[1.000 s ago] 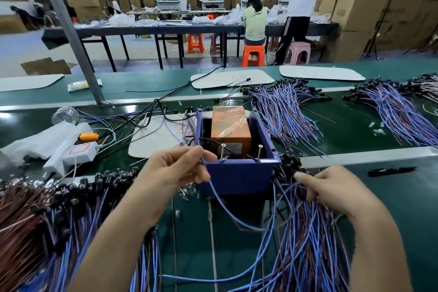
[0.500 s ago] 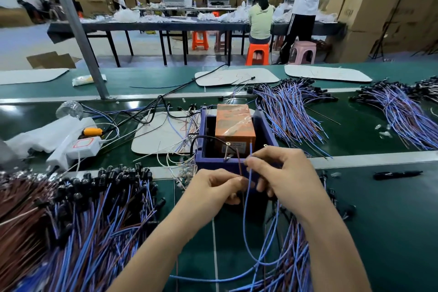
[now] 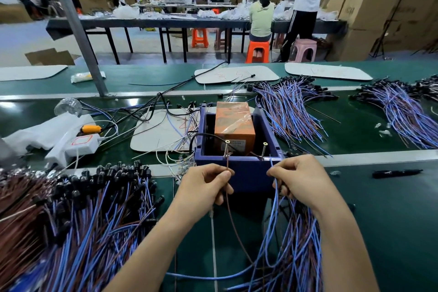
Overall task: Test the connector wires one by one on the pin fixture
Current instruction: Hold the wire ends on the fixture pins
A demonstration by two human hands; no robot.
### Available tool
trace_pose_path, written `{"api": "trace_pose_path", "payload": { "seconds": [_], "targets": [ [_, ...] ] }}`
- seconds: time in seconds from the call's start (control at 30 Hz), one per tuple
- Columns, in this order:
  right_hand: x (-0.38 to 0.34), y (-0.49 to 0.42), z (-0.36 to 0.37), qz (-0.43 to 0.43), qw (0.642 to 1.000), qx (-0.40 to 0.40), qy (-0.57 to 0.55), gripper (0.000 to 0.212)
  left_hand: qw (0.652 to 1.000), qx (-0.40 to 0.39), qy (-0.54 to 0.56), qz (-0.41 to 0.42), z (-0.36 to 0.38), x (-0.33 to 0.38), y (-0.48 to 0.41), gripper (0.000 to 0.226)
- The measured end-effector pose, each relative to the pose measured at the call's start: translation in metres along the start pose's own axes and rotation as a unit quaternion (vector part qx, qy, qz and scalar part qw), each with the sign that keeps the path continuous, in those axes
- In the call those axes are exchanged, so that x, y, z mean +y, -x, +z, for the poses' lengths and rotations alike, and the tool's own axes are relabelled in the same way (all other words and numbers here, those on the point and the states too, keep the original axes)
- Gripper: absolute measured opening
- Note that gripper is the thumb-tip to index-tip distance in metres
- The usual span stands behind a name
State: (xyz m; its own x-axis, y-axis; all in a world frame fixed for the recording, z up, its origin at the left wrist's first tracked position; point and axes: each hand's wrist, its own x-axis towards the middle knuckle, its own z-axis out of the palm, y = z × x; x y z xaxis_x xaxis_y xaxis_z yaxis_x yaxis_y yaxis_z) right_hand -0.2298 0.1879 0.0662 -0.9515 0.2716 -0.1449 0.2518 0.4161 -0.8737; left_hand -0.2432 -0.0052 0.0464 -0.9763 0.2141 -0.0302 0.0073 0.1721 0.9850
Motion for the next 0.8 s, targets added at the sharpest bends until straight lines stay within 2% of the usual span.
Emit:
{"api": "trace_pose_path", "payload": {
  "seconds": [0.5,0.8],
  "targets": [
    [-0.0079,0.0063,0.0049,-0.032,0.998,-0.004,0.056,0.02,1.0,0.002,0.003,-0.006,-0.0007,-0.0021,-0.0018,0.017],
    [-0.0091,0.0079,0.0027,-0.023,0.998,-0.008,0.055,0.019,1.0,0.011,0.01,-0.008,-0.0018,-0.0001,-0.0012,0.018]
  ]
}}
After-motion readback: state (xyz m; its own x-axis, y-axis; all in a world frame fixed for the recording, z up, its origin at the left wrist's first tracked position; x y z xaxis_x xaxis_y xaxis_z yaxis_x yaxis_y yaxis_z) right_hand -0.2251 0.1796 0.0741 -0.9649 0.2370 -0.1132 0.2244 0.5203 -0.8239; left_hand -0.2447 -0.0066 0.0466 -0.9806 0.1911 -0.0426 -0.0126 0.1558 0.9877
